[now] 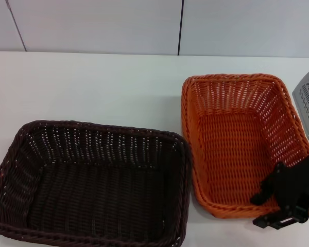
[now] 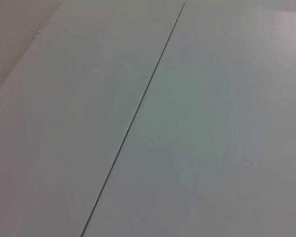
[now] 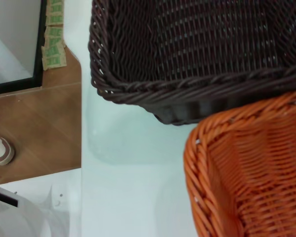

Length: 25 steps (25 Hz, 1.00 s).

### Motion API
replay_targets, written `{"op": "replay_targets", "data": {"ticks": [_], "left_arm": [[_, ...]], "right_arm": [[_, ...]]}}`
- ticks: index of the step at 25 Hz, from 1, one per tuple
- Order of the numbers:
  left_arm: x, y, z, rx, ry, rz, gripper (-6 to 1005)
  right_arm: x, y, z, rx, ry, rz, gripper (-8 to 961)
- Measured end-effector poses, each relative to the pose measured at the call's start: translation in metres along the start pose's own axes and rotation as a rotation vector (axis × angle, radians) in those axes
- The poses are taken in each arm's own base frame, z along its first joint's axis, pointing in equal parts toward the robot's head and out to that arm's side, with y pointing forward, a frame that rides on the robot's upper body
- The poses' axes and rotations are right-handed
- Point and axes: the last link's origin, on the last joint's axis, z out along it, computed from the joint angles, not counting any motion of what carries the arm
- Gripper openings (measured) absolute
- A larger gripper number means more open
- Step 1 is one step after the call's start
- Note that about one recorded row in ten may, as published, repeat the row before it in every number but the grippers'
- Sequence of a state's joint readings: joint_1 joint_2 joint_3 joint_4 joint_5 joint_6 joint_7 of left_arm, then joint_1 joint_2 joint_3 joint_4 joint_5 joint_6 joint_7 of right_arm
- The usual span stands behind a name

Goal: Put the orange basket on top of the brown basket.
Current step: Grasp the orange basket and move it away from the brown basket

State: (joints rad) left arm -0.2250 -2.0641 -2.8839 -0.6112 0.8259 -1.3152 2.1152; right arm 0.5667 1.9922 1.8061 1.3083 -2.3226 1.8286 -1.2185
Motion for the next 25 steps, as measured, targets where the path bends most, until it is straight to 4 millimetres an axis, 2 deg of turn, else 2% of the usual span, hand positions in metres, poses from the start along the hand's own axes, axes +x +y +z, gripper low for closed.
{"op": "replay_targets", "data": {"ticks": [7,18,22,25], "left_arm": [[0.001,0.000,0.000,-0.002,0.002,0.001,754],[0.004,-0.002,-0.002,0.002,0.012,0.004,754],[0.004,-0.003,-0.003,0.003,0.012,0.000,754],[0.002,-0.003,-0.004,0.007,0.008,-0.010,754]], "right_arm": [[-0.006,0.003,0.001,0.000,-0.006,-0.026,297],[-0.001,-0.002,-0.004,0.088,0.000,-0.027,219],[-0.002,-0.006,-0.023,0.200,-0.007,-0.045,211],[-0.012,-0.006,-0.040,0.280,-0.027,-0.082,192]]}}
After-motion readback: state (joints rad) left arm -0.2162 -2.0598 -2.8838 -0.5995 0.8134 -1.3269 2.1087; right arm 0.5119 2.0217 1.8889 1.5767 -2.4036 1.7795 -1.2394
